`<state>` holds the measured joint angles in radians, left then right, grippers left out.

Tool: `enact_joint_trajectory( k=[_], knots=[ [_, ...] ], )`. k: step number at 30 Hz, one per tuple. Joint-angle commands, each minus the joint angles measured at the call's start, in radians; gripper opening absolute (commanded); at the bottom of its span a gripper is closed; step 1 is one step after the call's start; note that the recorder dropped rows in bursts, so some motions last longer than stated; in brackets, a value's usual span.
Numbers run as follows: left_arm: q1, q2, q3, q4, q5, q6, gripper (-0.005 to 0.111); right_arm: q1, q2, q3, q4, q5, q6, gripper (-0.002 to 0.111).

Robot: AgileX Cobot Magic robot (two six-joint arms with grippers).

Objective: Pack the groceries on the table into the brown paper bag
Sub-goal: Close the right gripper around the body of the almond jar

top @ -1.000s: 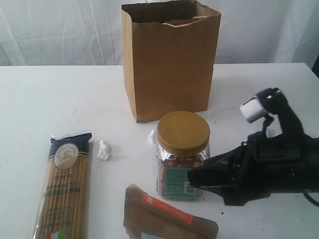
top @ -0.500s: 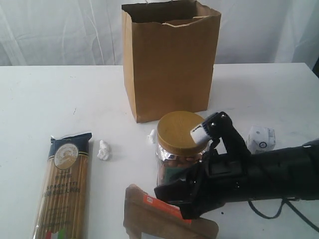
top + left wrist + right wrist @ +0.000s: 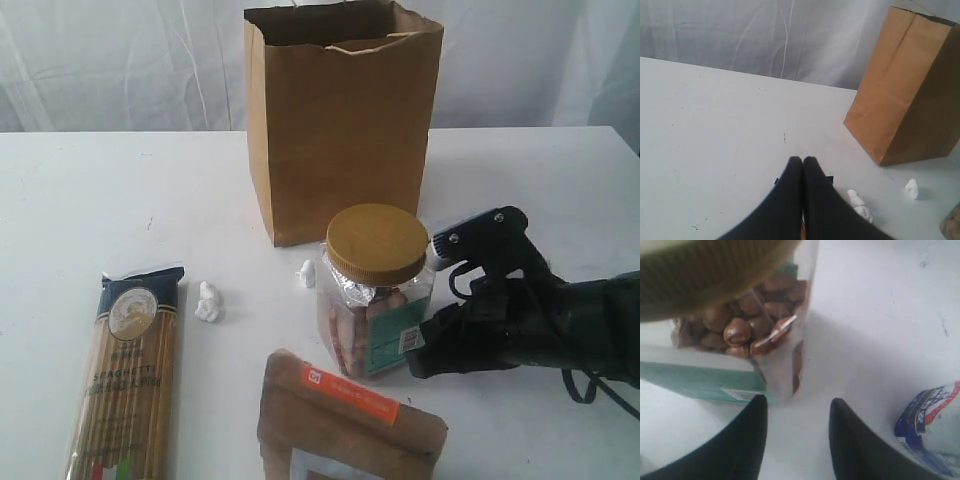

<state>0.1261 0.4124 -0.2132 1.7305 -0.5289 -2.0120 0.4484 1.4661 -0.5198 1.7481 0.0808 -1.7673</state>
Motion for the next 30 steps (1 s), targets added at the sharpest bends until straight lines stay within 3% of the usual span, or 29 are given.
enact_joint_trajectory(
  k=[1,8,9,12,14,24,30],
  knots=[
    [0.002,-0.006,0.004,0.014,0.005,0.020,0.000,0.000,-0.028,0.002,-0.004,0.039,-0.007,0.038],
    [0.002,-0.006,0.004,0.014,-0.001,0.022,0.000,0.000,-0.113,0.002,-0.004,0.060,-0.007,0.040],
    [0.002,-0.006,0.004,0.014,-0.001,0.022,0.000,0.000,-0.108,0.002,-0.004,0.074,-0.007,0.046],
    [0.002,-0.006,0.004,0.014,-0.003,0.022,0.000,0.000,-0.074,0.002,-0.004,0.129,-0.007,0.087],
    [0.002,-0.006,0.004,0.014,-0.003,0.022,0.000,0.000,-0.060,0.002,-0.004,0.138,-0.007,0.104],
    [0.002,-0.006,0.004,0.014,-0.048,0.022,0.000,0.000,-0.052,0.002,-0.004,0.308,0.003,0.105],
    [0.002,-0.006,0.004,0.014,-0.057,0.022,0.000,0.000,-0.026,0.002,-0.004,0.250,-0.024,0.105]
  ],
)
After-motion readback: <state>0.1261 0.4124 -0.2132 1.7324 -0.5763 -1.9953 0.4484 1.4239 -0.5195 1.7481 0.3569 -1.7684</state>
